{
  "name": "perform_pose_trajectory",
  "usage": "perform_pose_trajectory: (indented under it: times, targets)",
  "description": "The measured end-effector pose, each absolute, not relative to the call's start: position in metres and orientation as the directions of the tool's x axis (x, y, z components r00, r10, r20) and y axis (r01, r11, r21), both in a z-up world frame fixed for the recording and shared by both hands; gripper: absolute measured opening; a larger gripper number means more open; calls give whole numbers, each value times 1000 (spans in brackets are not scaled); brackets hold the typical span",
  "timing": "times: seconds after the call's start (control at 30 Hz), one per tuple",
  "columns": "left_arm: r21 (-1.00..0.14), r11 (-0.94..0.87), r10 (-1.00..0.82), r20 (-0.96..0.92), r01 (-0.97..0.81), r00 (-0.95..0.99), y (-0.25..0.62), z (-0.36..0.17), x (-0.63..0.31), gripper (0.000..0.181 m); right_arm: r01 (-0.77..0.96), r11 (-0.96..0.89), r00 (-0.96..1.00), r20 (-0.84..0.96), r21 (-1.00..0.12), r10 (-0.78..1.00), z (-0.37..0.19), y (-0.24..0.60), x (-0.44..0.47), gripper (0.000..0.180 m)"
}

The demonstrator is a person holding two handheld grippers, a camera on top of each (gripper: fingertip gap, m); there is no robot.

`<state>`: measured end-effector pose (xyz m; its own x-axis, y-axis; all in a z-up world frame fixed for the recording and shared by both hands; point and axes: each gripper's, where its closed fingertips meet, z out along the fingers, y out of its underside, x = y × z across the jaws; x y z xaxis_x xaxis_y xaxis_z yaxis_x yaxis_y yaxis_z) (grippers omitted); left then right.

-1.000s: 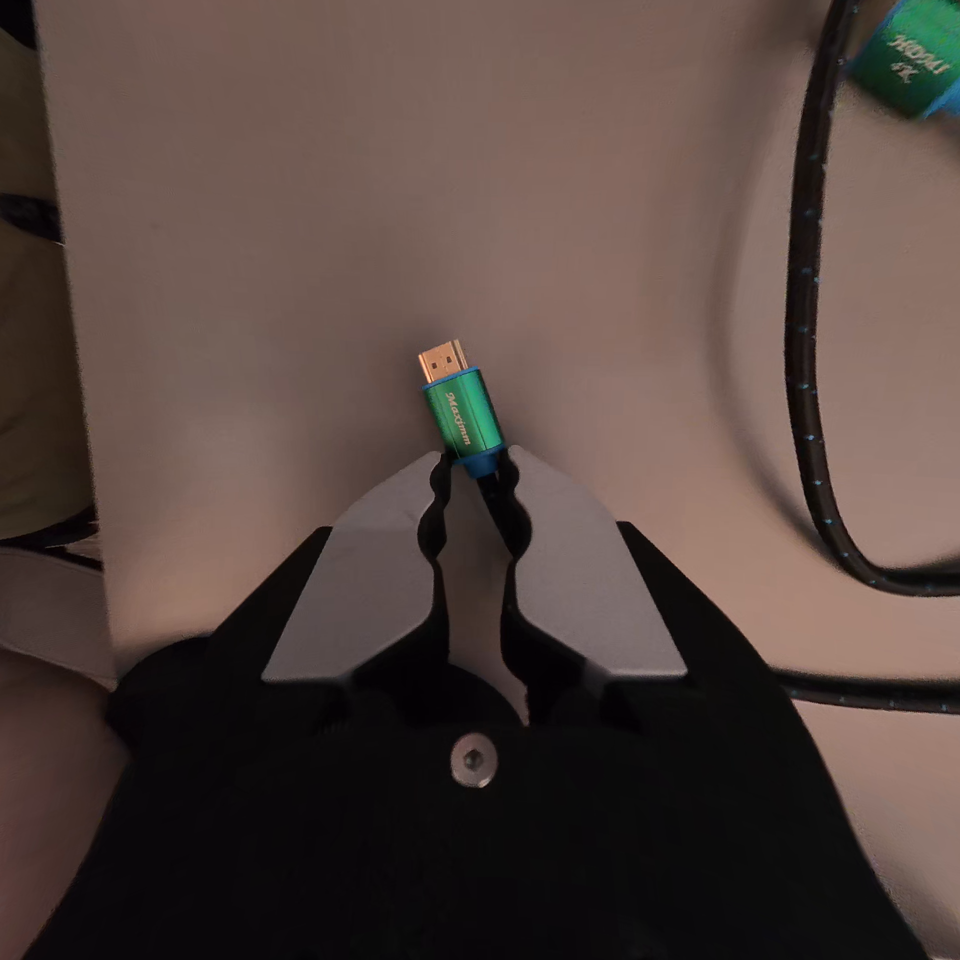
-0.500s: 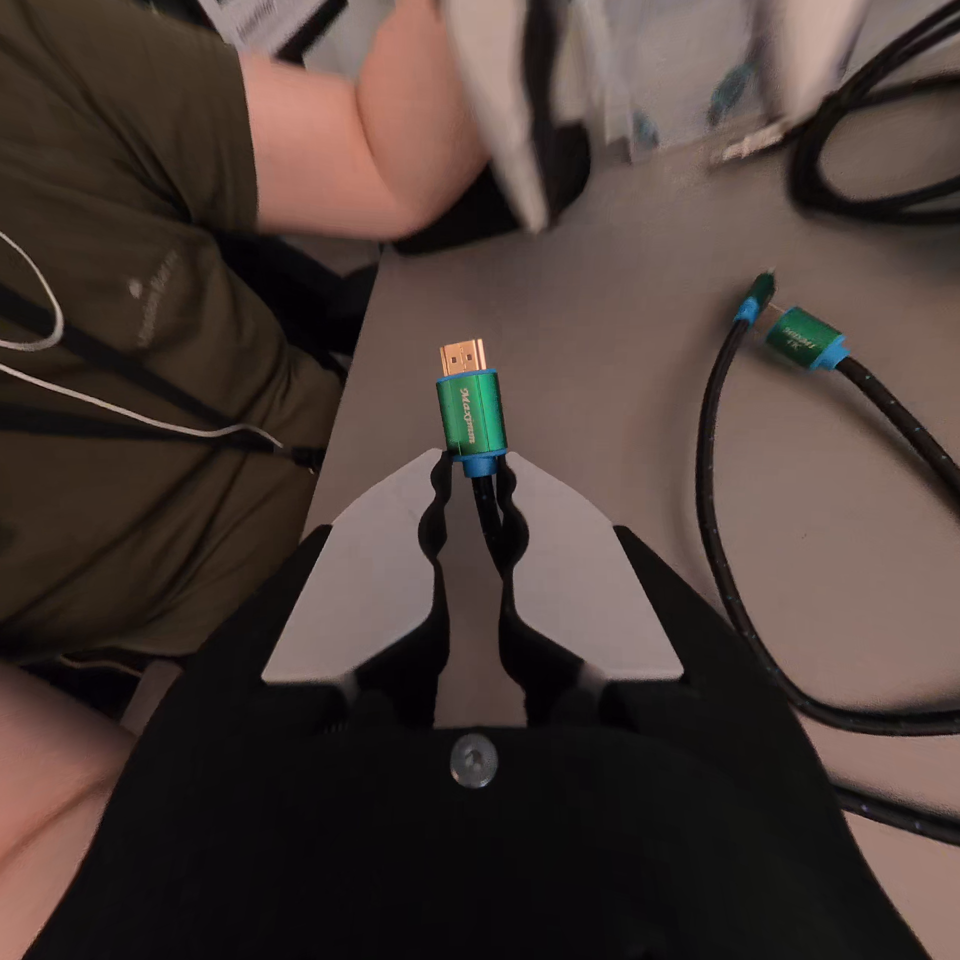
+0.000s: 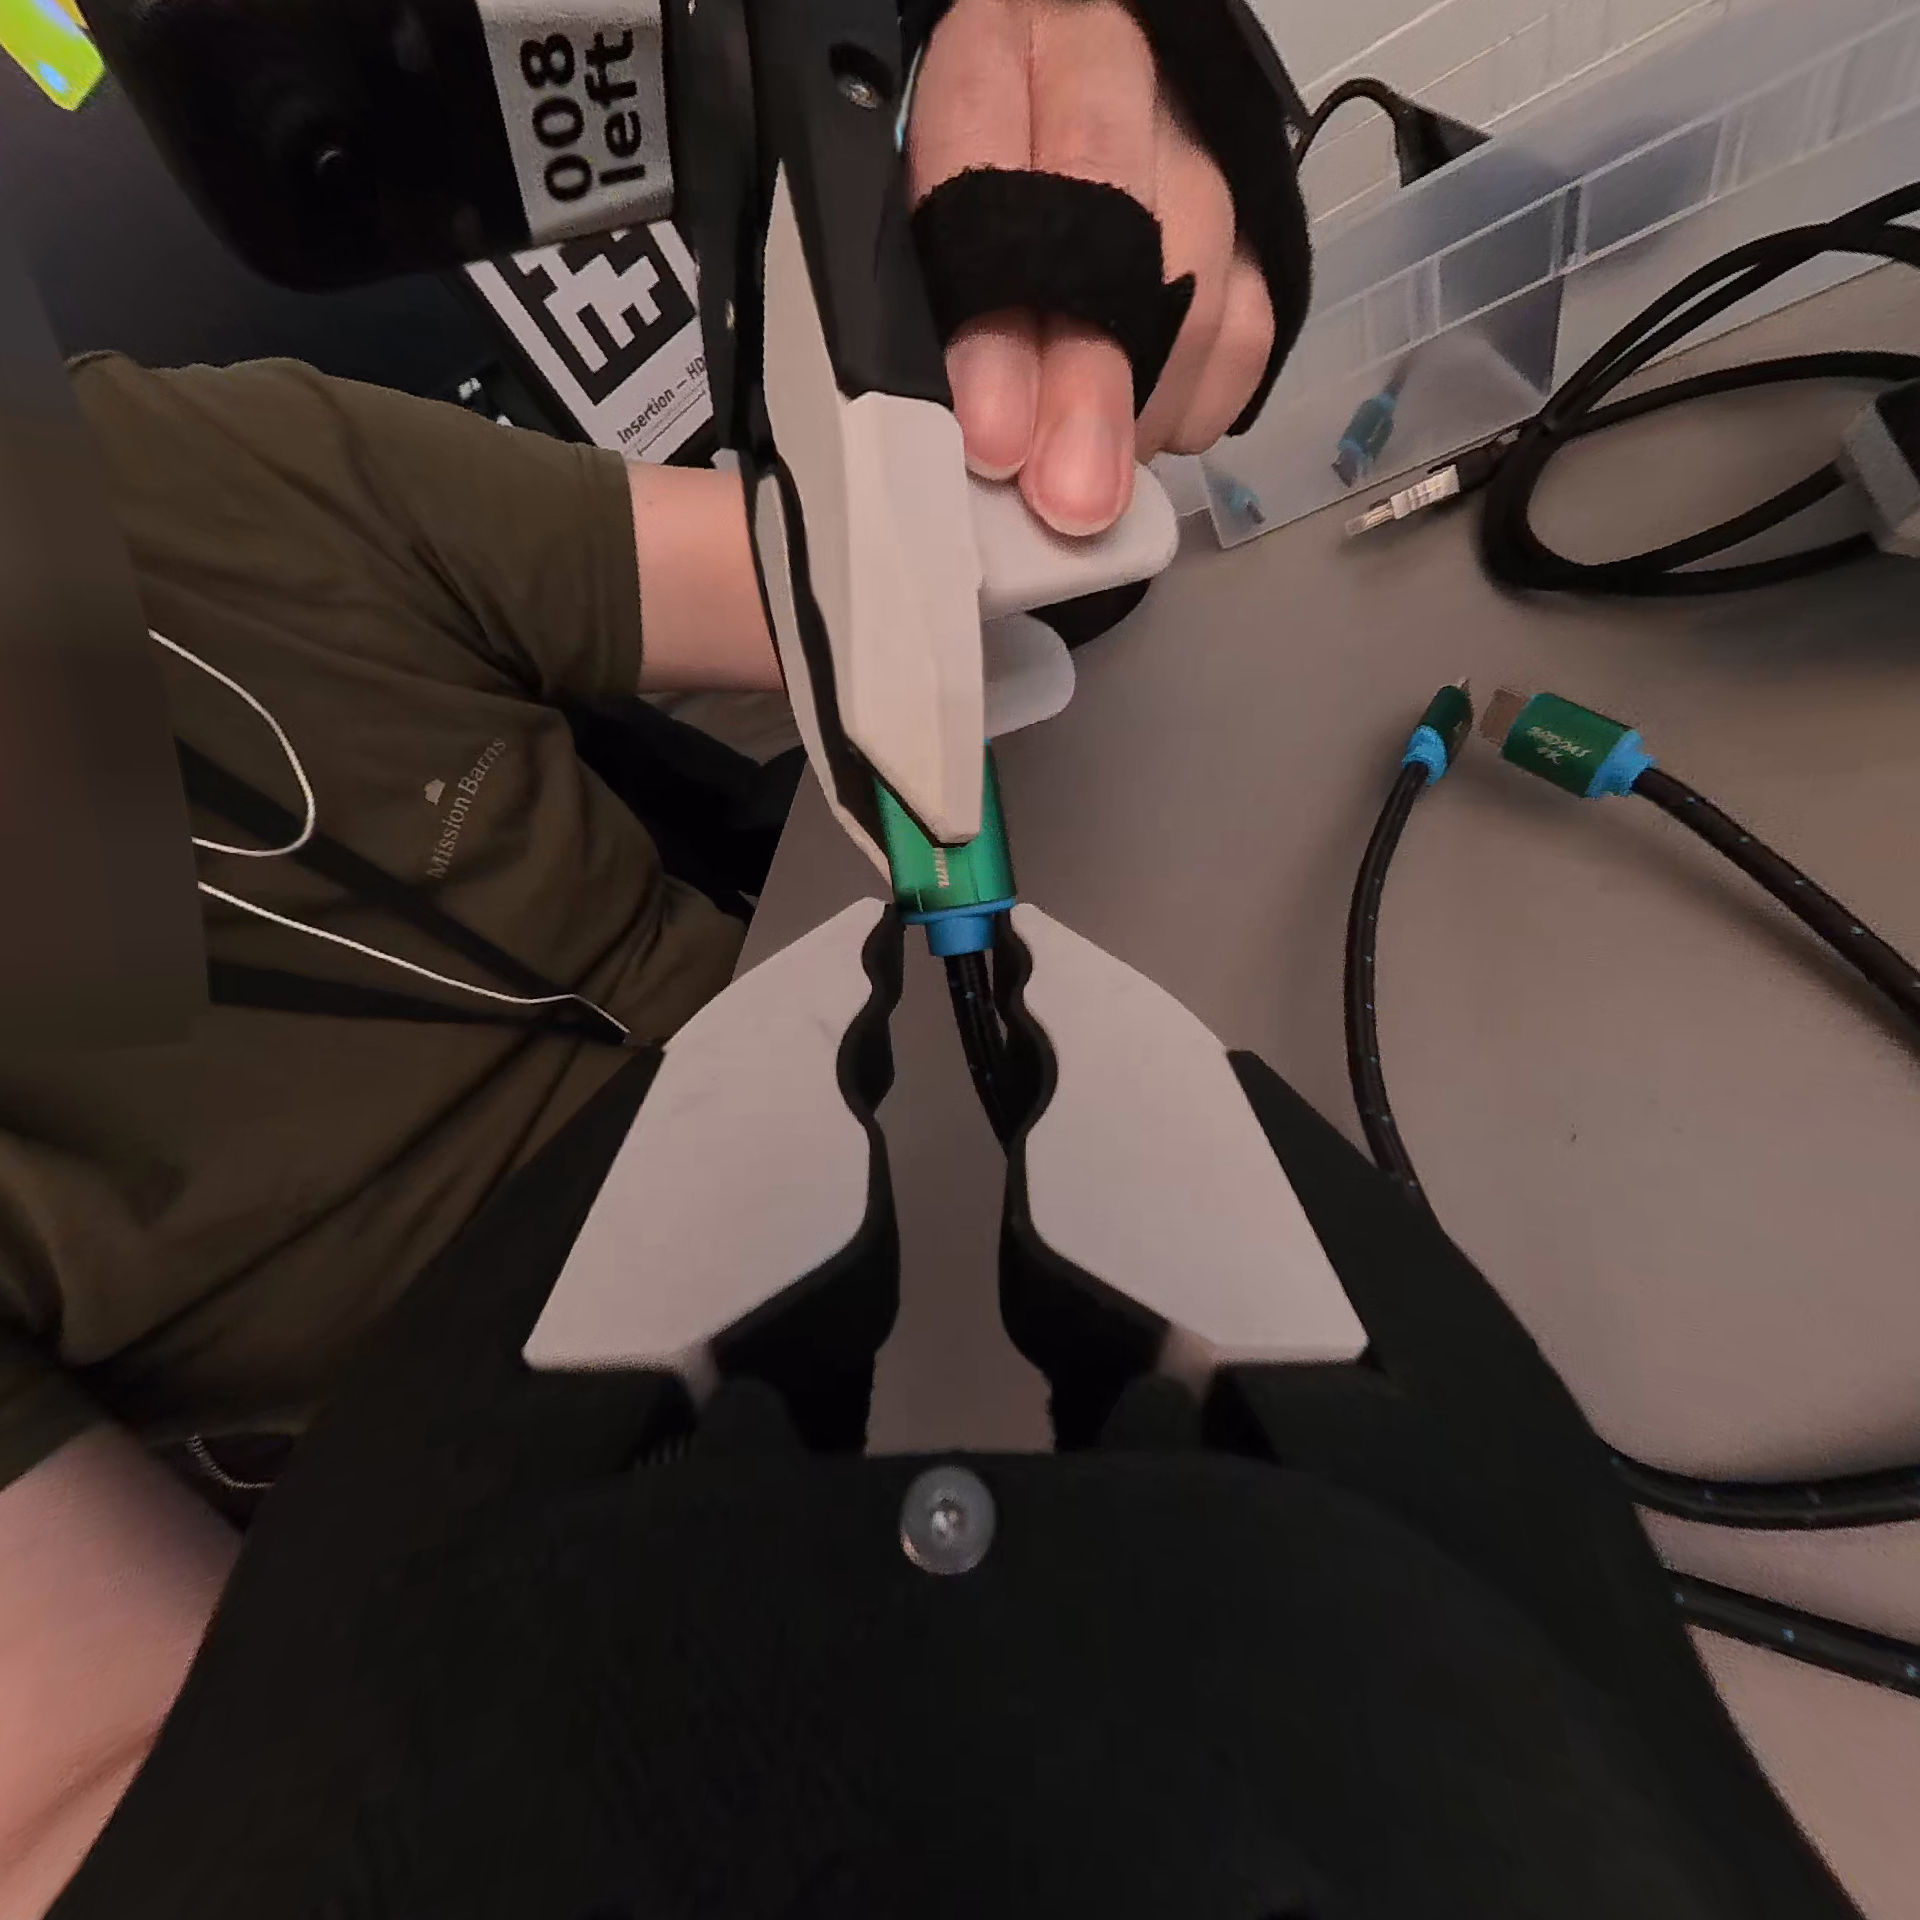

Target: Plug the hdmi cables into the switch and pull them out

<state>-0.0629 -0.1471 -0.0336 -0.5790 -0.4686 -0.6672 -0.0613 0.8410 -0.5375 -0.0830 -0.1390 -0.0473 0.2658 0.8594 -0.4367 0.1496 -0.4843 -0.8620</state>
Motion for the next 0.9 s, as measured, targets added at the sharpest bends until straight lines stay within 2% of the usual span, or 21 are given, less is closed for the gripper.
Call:
perform_pose_trajectory:
  times: [0.27, 0.53, 0.67, 0.77, 0.9]
  targets:
    - [-471, 882, -378, -690, -13, -617, -159, -39, -72, 17, 179, -534, 155, -512, -826, 845, -52, -152, -92, 16]
    - [-230, 973, -169, -690, -9, -704, -169, -71, -81, 12, 306, -562, 137, -549, -768, 825, -79, -163, -97, 16]
    - [-185, 982, -159, -654, -48, -740, -175, -73, -84, 11, 317, -577, 88, -583, -753, 808, -81, -171, -100, 16]
    - [-245, 958, -272, -611, -149, -744, -167, -60, -84, 11, 240, -566, 79, -565, -789, 821, -66, -165, -100, 23]
    - [-476, 832, -523, -504, -284, -687, -152, -21, -84, 11, 76, -372, 134, -360, -925, 923, -25, -155, -92, 34]
